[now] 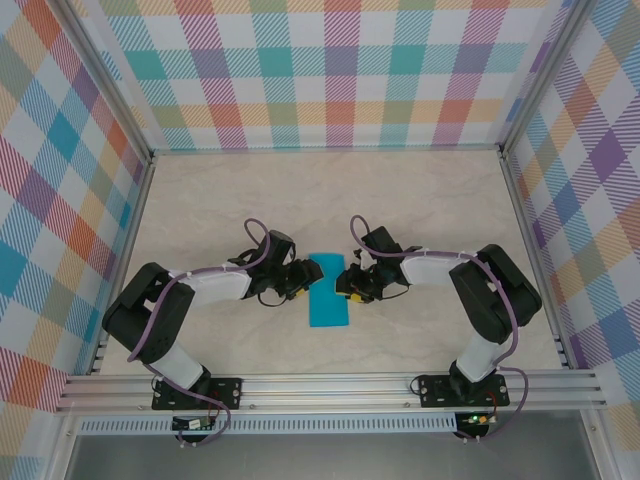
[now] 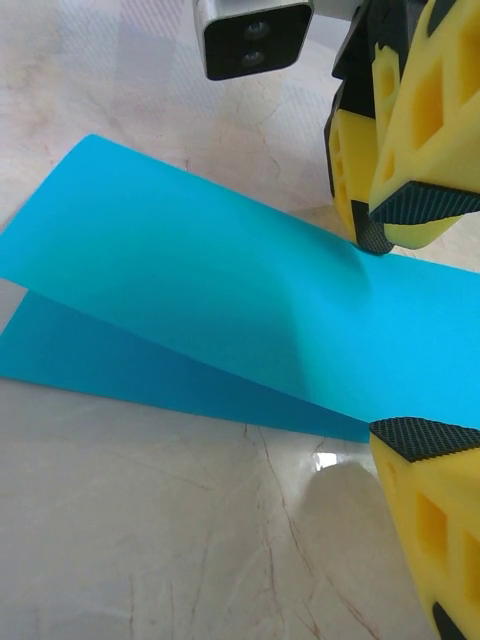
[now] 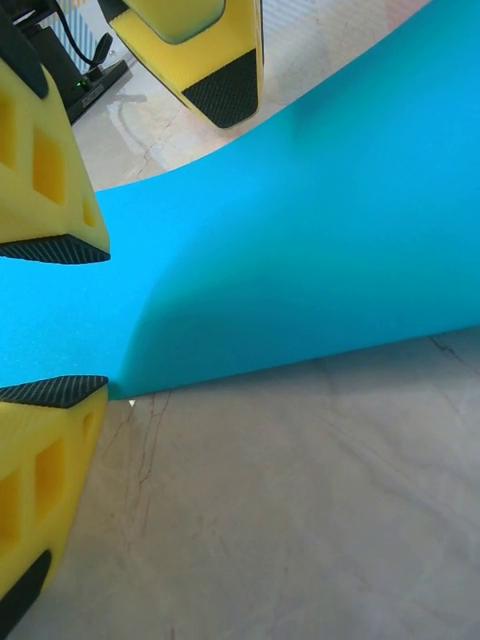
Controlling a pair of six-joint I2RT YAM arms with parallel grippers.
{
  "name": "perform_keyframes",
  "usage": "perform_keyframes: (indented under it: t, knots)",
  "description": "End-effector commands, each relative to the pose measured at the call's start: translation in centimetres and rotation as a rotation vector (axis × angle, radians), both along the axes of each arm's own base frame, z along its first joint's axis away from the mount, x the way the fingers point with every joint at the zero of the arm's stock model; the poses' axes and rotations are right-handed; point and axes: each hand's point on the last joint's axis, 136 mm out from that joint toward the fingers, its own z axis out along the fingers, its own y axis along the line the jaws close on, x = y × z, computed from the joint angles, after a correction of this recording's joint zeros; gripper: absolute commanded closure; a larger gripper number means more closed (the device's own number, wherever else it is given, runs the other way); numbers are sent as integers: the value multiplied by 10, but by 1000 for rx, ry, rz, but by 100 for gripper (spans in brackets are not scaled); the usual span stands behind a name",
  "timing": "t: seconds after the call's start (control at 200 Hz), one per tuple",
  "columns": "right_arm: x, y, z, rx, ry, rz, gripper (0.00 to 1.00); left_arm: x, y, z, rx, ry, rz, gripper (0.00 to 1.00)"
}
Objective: Fold a paper plane with a square sheet of paper (pick it up from the middle)
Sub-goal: Fold the triangle a second time at the center of the table.
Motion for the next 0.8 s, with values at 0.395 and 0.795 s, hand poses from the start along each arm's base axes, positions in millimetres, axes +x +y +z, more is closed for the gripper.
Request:
perform_keyframes:
  t: [0.395, 0.795]
  knots:
    - [-23, -27, -39, -153, 113, -26, 65, 0, -9, -8, 11, 11, -29, 42]
    - [-23, -26, -38, -147, 111, -24, 65, 1, -21, 7, -39, -26, -48, 51]
